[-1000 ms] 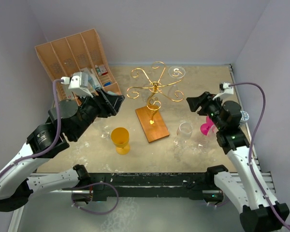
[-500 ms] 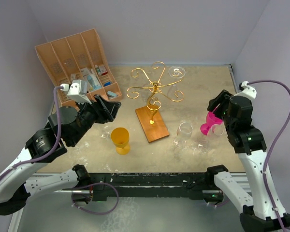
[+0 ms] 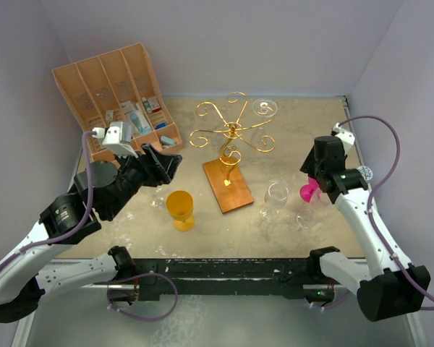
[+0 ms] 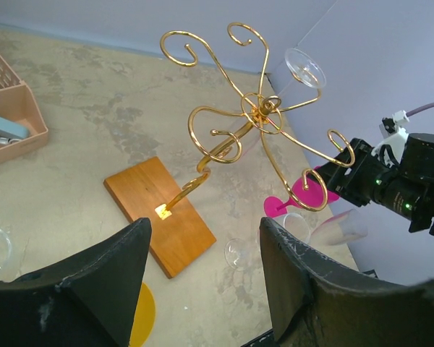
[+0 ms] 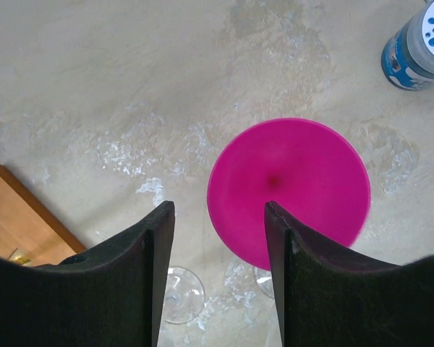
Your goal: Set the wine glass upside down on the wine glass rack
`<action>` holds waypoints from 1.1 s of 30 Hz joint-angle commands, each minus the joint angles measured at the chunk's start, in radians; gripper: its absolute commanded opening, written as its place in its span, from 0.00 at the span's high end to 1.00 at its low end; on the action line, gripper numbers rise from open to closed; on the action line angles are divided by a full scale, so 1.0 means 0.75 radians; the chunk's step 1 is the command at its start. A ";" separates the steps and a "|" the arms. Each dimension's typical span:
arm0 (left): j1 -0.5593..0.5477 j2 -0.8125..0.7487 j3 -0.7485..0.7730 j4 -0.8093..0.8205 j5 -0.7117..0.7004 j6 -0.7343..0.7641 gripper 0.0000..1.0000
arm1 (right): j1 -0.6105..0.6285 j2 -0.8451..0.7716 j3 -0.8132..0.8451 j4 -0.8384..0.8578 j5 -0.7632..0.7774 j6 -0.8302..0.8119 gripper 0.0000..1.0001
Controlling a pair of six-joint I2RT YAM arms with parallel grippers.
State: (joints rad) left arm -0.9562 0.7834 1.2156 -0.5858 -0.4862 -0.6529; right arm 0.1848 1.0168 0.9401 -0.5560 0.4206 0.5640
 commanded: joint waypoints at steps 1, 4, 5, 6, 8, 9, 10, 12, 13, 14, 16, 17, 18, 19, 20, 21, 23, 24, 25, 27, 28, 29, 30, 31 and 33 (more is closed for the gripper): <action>-0.001 0.005 0.003 0.055 0.006 -0.009 0.41 | 0.001 0.049 -0.028 0.127 0.068 0.058 0.47; -0.001 0.016 0.011 0.052 0.011 -0.012 0.41 | 0.001 0.088 -0.071 0.194 0.044 0.043 0.57; -0.001 0.017 0.012 0.052 0.012 -0.014 0.41 | 0.001 0.104 -0.078 0.206 0.041 0.041 0.61; -0.001 0.019 0.013 0.049 0.013 -0.016 0.41 | 0.001 0.120 -0.079 0.211 0.039 0.037 0.66; -0.001 0.017 0.015 0.050 0.016 -0.022 0.41 | 0.001 0.148 -0.076 0.215 0.050 0.034 0.76; -0.001 0.016 0.015 0.049 0.015 -0.024 0.41 | 0.001 0.157 -0.072 0.210 0.061 0.039 0.82; 0.000 0.016 0.017 0.048 0.016 -0.026 0.41 | 0.001 0.163 -0.065 0.206 0.069 0.041 0.88; -0.001 0.018 0.022 0.047 0.016 -0.028 0.41 | 0.001 0.155 -0.057 0.195 0.088 0.038 0.99; 0.000 0.019 0.028 0.047 0.016 -0.029 0.41 | 0.001 0.142 -0.055 0.187 0.096 0.035 1.00; -0.001 0.022 0.034 0.047 0.016 -0.029 0.41 | 0.001 0.126 -0.011 0.178 0.113 0.027 1.00; 0.000 0.033 0.048 0.051 0.020 -0.028 0.41 | 0.001 0.085 0.026 0.165 0.140 0.001 1.00; -0.001 0.039 0.056 0.053 0.023 -0.029 0.41 | 0.002 0.061 0.043 0.164 0.134 -0.005 1.00; -0.001 0.044 0.065 0.058 0.026 -0.029 0.41 | 0.001 0.034 0.063 0.164 0.132 -0.016 1.00; -0.001 0.051 0.069 0.063 0.033 -0.029 0.41 | 0.001 0.008 0.084 0.167 0.126 -0.022 1.00; -0.001 0.057 0.080 0.070 0.043 -0.029 0.41 | 0.001 -0.023 0.103 0.173 0.114 -0.026 1.00; -0.001 0.063 0.085 0.074 0.050 -0.029 0.41 | 0.001 -0.054 0.126 0.183 0.108 -0.037 1.00; -0.001 0.077 0.102 0.087 0.066 -0.032 0.41 | 0.001 -0.115 0.173 0.200 0.092 -0.041 1.00; -0.001 0.086 0.112 0.091 0.076 -0.034 0.41 | 0.001 -0.143 0.207 0.210 0.083 -0.039 1.00; 0.000 0.097 0.122 0.098 0.087 -0.036 0.40 | 0.001 -0.171 0.229 0.223 0.072 -0.030 1.00; -0.001 0.111 0.138 0.125 0.117 -0.044 0.41 | 0.002 -0.237 0.265 0.264 0.040 -0.016 1.00; -0.001 0.119 0.143 0.145 0.134 -0.050 0.40 | 0.001 -0.276 0.277 0.296 0.026 -0.016 1.00; 0.000 0.124 0.147 0.170 0.151 -0.058 0.40 | 0.001 -0.310 0.289 0.329 0.011 -0.011 1.00; -0.001 0.129 0.150 0.198 0.170 -0.067 0.40 | 0.001 -0.349 0.296 0.365 -0.017 -0.001 1.00; -0.001 0.135 0.150 0.228 0.190 -0.081 0.40 | 0.001 -0.397 0.302 0.400 -0.037 0.004 1.00; -0.001 0.153 0.154 0.301 0.233 -0.111 0.40 | 0.001 -0.458 0.306 0.470 -0.088 0.034 1.00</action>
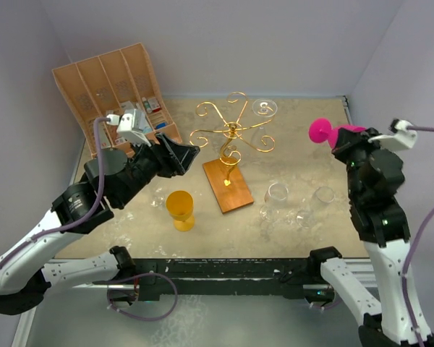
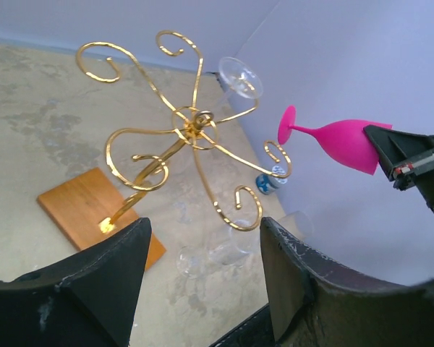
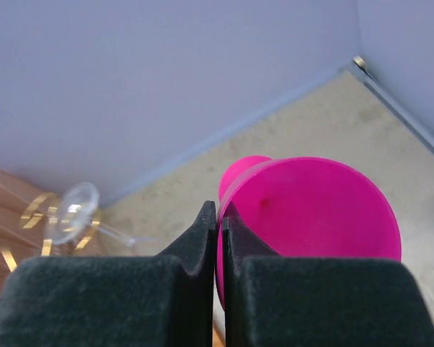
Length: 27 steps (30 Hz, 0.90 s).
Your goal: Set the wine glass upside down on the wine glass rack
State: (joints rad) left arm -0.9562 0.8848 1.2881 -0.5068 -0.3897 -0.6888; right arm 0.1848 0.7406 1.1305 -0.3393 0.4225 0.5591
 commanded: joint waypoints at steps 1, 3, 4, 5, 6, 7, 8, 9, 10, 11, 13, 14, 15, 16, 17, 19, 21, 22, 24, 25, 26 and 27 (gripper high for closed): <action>-0.001 0.026 0.054 0.234 0.122 -0.089 0.40 | 0.001 -0.117 0.053 0.212 -0.111 0.050 1.00; -0.001 0.048 0.051 0.312 0.149 -0.140 0.40 | 0.001 -0.160 0.055 0.268 -0.172 0.084 1.00; -0.001 0.063 0.050 0.347 0.154 -0.172 0.40 | 0.001 -0.177 0.058 0.295 -0.207 0.101 1.00; -0.001 0.076 0.046 0.404 0.162 -0.200 0.41 | 0.001 -0.192 0.061 0.324 -0.242 0.116 1.00; -0.001 0.092 0.042 0.453 0.175 -0.229 0.41 | 0.001 -0.210 0.060 0.355 -0.273 0.136 1.00; -0.001 0.108 0.030 0.512 0.190 -0.257 0.41 | 0.001 -0.223 0.058 0.390 -0.306 0.152 1.00; -0.001 0.124 0.022 0.578 0.207 -0.286 0.41 | 0.001 -0.240 0.056 0.422 -0.340 0.160 1.00; -0.001 0.148 0.016 0.641 0.224 -0.318 0.41 | 0.001 -0.254 0.051 0.450 -0.368 0.175 1.00; -0.001 0.180 0.020 0.693 0.236 -0.347 0.42 | 0.001 -0.270 0.044 0.479 -0.394 0.193 1.00; -0.001 0.230 0.033 0.746 0.260 -0.368 0.42 | 0.001 -0.285 0.022 0.517 -0.421 0.209 1.00; -0.004 0.321 0.063 0.881 0.340 -0.410 0.42 | 0.001 -0.312 -0.014 0.595 -0.466 0.240 1.00; -0.007 0.367 0.066 0.958 0.362 -0.453 0.42 | 0.000 -0.324 -0.032 0.629 -0.491 0.275 1.00; -0.012 0.410 0.070 1.025 0.379 -0.490 0.43 | 0.001 -0.330 -0.045 0.663 -0.510 0.297 1.00; -0.018 0.448 0.083 1.078 0.387 -0.517 0.43 | 0.001 -0.333 -0.054 0.685 -0.525 0.318 1.00; -0.027 0.487 0.107 1.105 0.385 -0.528 0.43 | 0.001 -0.333 -0.060 0.708 -0.540 0.339 1.00; -0.048 0.549 0.160 1.124 0.362 -0.530 0.43 | 0.001 -0.331 -0.073 0.746 -0.571 0.364 1.00; -0.067 0.598 0.199 1.149 0.326 -0.542 0.43 | 0.001 -0.328 -0.089 0.785 -0.598 0.390 1.00; -0.078 0.617 0.207 1.168 0.299 -0.556 0.44 | 0.001 -0.329 -0.099 0.810 -0.615 0.403 1.00; -0.096 0.649 0.201 1.220 0.241 -0.604 0.44 | 0.001 -0.322 -0.112 0.850 -0.647 0.421 1.00; -0.106 0.661 0.192 1.259 0.211 -0.624 0.44 | 0.001 -0.318 -0.117 0.869 -0.666 0.428 1.00; -0.115 0.671 0.182 1.297 0.184 -0.645 0.44 | 0.001 -0.312 -0.121 0.888 -0.684 0.431 1.00; -0.124 0.682 0.174 1.347 0.156 -0.659 0.44 | 0.001 -0.305 -0.128 0.907 -0.705 0.437 1.00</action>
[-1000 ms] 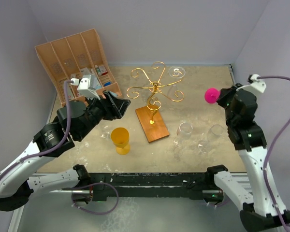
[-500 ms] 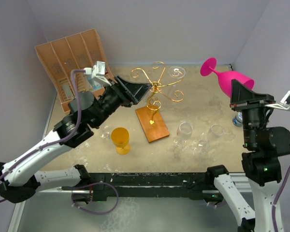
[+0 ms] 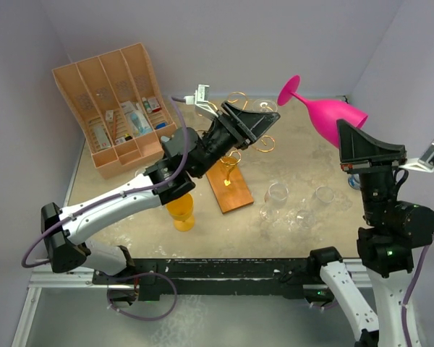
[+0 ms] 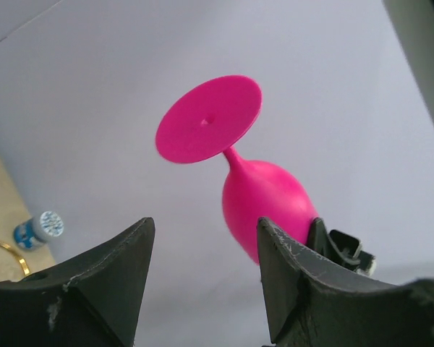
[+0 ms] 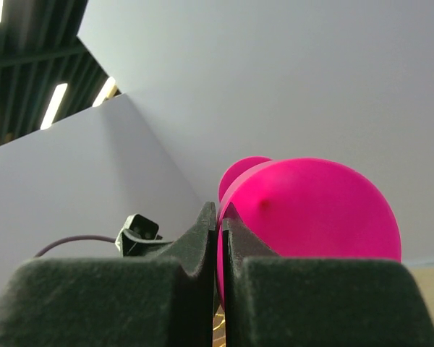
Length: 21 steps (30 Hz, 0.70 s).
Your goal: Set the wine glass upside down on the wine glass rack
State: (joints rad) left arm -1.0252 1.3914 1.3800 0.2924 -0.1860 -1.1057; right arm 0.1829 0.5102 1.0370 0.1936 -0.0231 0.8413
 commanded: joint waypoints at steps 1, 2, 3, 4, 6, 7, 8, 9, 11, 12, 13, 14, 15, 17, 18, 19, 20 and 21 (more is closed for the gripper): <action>-0.044 0.013 0.046 0.314 -0.139 -0.106 0.44 | 0.004 0.010 -0.008 0.212 -0.129 0.069 1.00; -0.059 0.020 0.047 0.332 -0.167 -0.111 0.45 | 0.004 0.019 -0.019 0.228 -0.145 0.080 1.00; -0.070 0.027 0.048 0.345 -0.192 -0.116 0.45 | 0.004 0.027 -0.032 0.251 -0.165 0.093 1.00; -0.082 0.038 0.050 0.355 -0.215 -0.120 0.45 | 0.004 0.033 -0.047 0.270 -0.188 0.106 1.00; -0.096 0.053 0.052 0.362 -0.257 -0.148 0.45 | 0.004 0.043 -0.073 0.304 -0.216 0.141 1.00; -0.102 0.062 0.054 0.370 -0.264 -0.161 0.45 | 0.004 0.046 -0.086 0.322 -0.227 0.153 1.00; -0.108 0.070 0.058 0.372 -0.271 -0.170 0.45 | 0.004 0.050 -0.099 0.350 -0.244 0.165 1.00; -0.112 0.076 0.060 0.374 -0.283 -0.179 0.46 | 0.004 0.054 -0.112 0.377 -0.263 0.179 1.00; -0.117 0.079 0.060 0.375 -0.318 -0.191 0.47 | 0.004 0.066 -0.134 0.432 -0.309 0.206 1.00; -0.119 0.080 0.059 0.378 -0.337 -0.191 0.48 | 0.005 0.074 -0.141 0.443 -0.334 0.220 1.00; -0.120 0.078 0.059 0.379 -0.361 -0.191 0.49 | 0.004 0.082 -0.146 0.474 -0.362 0.226 1.00; -0.120 0.074 0.056 0.380 -0.383 -0.189 0.52 | 0.004 0.089 -0.152 0.495 -0.386 0.230 1.00; -0.120 0.066 0.042 0.392 -0.411 -0.194 0.56 | 0.004 0.092 -0.157 0.507 -0.406 0.234 1.00; -0.120 0.039 -0.038 0.499 -0.492 -0.239 0.63 | 0.004 0.091 -0.163 0.518 -0.445 0.233 1.00; -0.120 0.032 -0.073 0.556 -0.515 -0.258 0.65 | 0.004 0.089 -0.164 0.521 -0.464 0.230 1.00; -0.120 0.026 -0.083 0.583 -0.530 -0.260 0.66 | 0.004 0.089 -0.164 0.521 -0.487 0.226 1.00; -0.120 0.025 -0.077 0.574 -0.539 -0.253 0.67 | 0.004 0.091 -0.162 0.520 -0.519 0.220 1.00; -0.120 0.026 -0.061 0.559 -0.542 -0.246 0.68 | 0.004 0.092 -0.160 0.516 -0.535 0.214 1.00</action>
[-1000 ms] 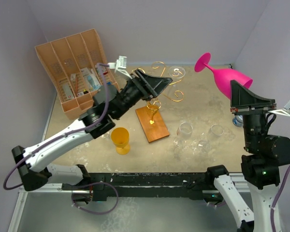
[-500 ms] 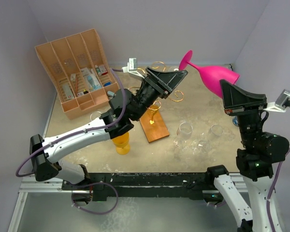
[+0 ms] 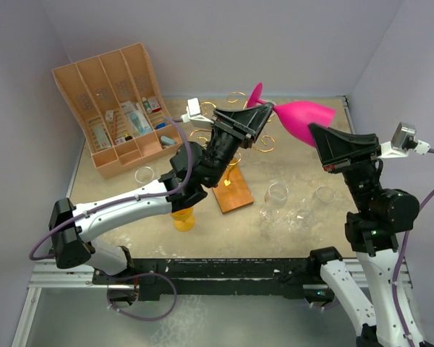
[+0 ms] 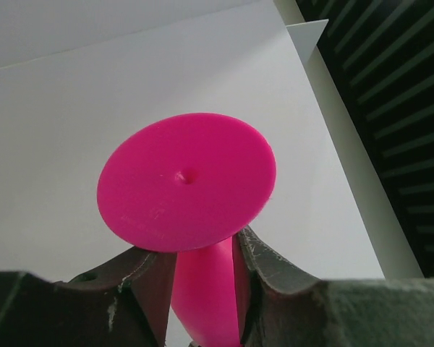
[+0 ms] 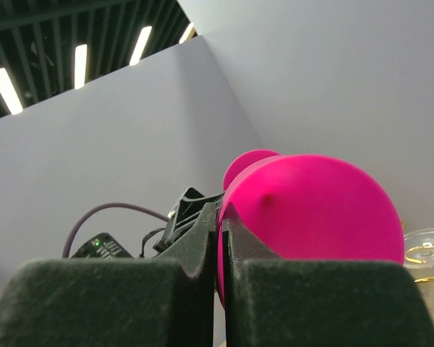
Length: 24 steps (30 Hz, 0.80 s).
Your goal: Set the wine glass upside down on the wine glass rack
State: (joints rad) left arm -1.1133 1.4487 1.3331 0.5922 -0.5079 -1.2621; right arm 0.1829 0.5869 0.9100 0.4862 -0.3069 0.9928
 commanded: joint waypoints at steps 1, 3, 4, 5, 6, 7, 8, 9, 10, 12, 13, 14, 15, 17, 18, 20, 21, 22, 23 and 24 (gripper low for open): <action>-0.002 -0.046 0.013 0.150 -0.111 -0.035 0.68 | 0.004 -0.010 0.010 0.122 -0.186 0.006 1.00; -0.001 -0.042 0.019 0.145 -0.110 -0.035 0.68 | 0.004 -0.013 0.007 0.122 -0.236 -0.013 1.00; -0.002 -0.043 0.021 0.141 -0.112 -0.033 0.68 | 0.004 -0.018 0.006 0.126 -0.259 -0.022 1.00; -0.002 -0.046 0.020 0.139 -0.117 -0.025 0.69 | 0.004 -0.022 0.006 0.127 -0.280 -0.031 1.00; -0.002 -0.052 0.019 0.134 -0.124 -0.018 0.70 | 0.004 -0.025 0.006 0.124 -0.298 -0.037 1.00; -0.002 -0.057 0.017 0.132 -0.130 -0.013 0.71 | 0.004 -0.028 0.006 0.119 -0.314 -0.043 1.00; -0.002 -0.060 0.016 0.134 -0.133 -0.010 0.72 | 0.004 -0.028 0.006 0.113 -0.333 -0.048 1.00; -0.002 -0.063 0.012 0.141 -0.136 -0.007 0.73 | 0.004 -0.030 0.006 0.108 -0.349 -0.052 1.00; -0.002 -0.066 0.011 0.149 -0.138 -0.004 0.75 | 0.004 -0.031 0.006 0.103 -0.359 -0.053 1.00; -0.002 -0.065 0.013 0.168 -0.146 0.001 0.77 | 0.004 -0.035 0.006 0.087 -0.364 -0.062 1.00; -0.002 -0.061 0.017 0.176 -0.145 0.000 0.78 | 0.004 -0.035 0.007 0.076 -0.364 -0.067 1.00; -0.002 -0.059 0.016 0.188 -0.144 0.002 0.79 | 0.004 -0.036 0.010 0.067 -0.362 -0.071 1.00; -0.002 -0.054 0.017 0.203 -0.145 0.003 0.79 | 0.004 -0.034 0.015 0.066 -0.363 -0.071 1.00; -0.002 -0.044 0.017 0.226 -0.149 0.001 0.80 | 0.004 -0.028 0.023 0.066 -0.377 -0.070 1.00; -0.002 -0.040 0.018 0.232 -0.150 0.001 0.81 | 0.004 -0.028 0.027 0.042 -0.382 -0.066 1.00; -0.003 -0.033 0.019 0.238 -0.151 -0.003 0.87 | 0.004 -0.029 0.033 0.022 -0.386 -0.067 1.00; -0.003 -0.033 0.019 0.239 -0.151 -0.003 0.89 | 0.004 -0.031 0.034 0.014 -0.384 -0.069 1.00; -0.002 -0.032 0.019 0.240 -0.148 0.000 0.92 | 0.004 -0.033 0.036 0.005 -0.382 -0.071 1.00; -0.002 -0.033 0.020 0.245 -0.143 0.008 0.95 | 0.004 -0.034 0.038 -0.004 -0.383 -0.069 1.00; -0.002 -0.034 0.019 0.247 -0.138 0.018 0.97 | 0.004 -0.030 0.039 -0.012 -0.391 -0.072 1.00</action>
State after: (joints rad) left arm -1.1217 1.4433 1.3262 0.6754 -0.5919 -1.2610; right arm 0.1829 0.5816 0.9081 0.4839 -0.5282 0.9394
